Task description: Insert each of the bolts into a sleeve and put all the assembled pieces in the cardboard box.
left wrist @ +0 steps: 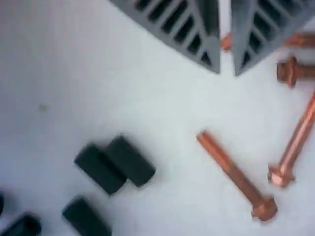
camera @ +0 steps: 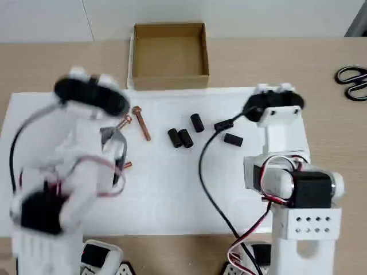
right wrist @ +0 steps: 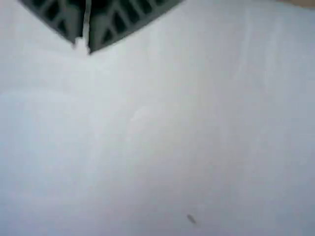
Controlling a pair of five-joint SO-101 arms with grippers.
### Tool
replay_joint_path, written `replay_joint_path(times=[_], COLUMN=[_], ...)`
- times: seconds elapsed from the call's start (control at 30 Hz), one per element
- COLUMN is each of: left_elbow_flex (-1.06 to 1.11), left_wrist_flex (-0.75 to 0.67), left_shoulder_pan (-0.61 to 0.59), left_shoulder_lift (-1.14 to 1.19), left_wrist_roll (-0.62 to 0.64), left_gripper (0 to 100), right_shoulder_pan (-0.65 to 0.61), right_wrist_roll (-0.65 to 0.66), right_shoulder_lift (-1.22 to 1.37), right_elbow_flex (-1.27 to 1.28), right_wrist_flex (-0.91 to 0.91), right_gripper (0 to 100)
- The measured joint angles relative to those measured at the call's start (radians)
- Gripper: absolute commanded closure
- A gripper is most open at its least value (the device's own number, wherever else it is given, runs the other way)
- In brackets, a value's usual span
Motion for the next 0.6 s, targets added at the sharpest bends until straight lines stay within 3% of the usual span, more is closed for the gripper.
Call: replay_joint_path(times=[0.17, 0.6], left_elbow_flex=[-0.262, -0.302], left_wrist_flex=[0.133, 0.129], left_shoulder_pan=[0.0, -0.057], left_shoulder_lift=[0.318, 0.69], left_wrist_roll=[0.0, 0.044], left_gripper=[99, 99], right_shoulder_pan=[-0.02, 0.043], right_wrist_roll=[0.092, 0.132], right_shoulder_lift=[0.0, 0.206], right_elbow_flex=[-0.006, 0.028], right_wrist_flex=[0.009, 0.008], right_gripper=[99.5, 99.5])
